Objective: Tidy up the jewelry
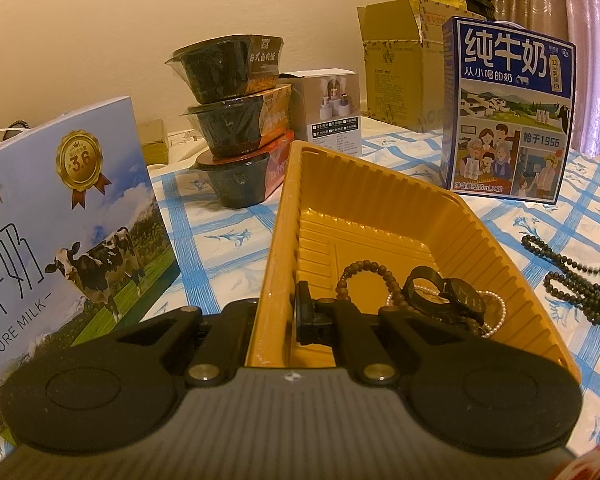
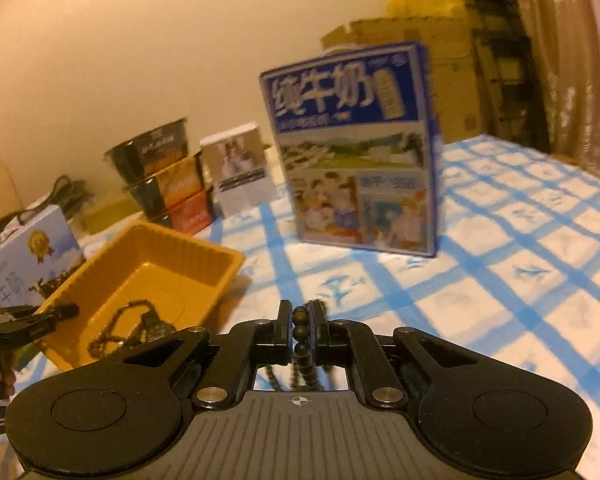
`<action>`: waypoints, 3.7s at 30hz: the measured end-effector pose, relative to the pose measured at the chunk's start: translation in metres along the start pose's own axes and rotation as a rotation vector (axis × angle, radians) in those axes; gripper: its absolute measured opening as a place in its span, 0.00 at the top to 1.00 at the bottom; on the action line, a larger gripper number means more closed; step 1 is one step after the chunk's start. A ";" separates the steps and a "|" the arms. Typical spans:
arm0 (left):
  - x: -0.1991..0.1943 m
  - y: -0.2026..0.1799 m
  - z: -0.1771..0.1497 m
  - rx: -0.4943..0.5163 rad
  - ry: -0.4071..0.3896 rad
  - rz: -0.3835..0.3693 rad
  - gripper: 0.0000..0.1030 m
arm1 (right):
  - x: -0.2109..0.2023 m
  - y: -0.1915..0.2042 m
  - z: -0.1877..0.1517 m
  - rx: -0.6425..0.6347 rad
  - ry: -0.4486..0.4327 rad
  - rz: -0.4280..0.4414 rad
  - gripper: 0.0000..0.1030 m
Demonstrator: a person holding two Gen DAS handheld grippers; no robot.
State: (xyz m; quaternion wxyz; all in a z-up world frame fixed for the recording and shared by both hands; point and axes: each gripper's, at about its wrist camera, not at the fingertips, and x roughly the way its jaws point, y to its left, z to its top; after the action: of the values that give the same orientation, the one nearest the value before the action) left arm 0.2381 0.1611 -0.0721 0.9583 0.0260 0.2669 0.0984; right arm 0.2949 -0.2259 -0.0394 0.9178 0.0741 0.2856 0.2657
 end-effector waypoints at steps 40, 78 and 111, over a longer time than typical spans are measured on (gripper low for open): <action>0.002 0.002 -0.001 0.000 0.008 0.002 0.96 | 0.078 0.022 -0.050 -0.210 0.226 -0.046 0.85; -0.004 0.000 0.002 -0.026 -0.006 -0.011 0.96 | -0.003 0.153 0.123 -0.306 -0.003 0.261 0.85; -0.003 0.002 -0.001 -0.041 0.003 -0.006 0.96 | 0.147 0.179 0.046 -0.070 0.242 0.296 0.63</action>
State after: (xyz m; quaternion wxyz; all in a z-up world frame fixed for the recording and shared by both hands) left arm 0.2344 0.1628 -0.0713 0.9586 0.0056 0.2662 0.1009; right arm 0.3435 0.0047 -0.0214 0.8297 0.0509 0.3706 0.4144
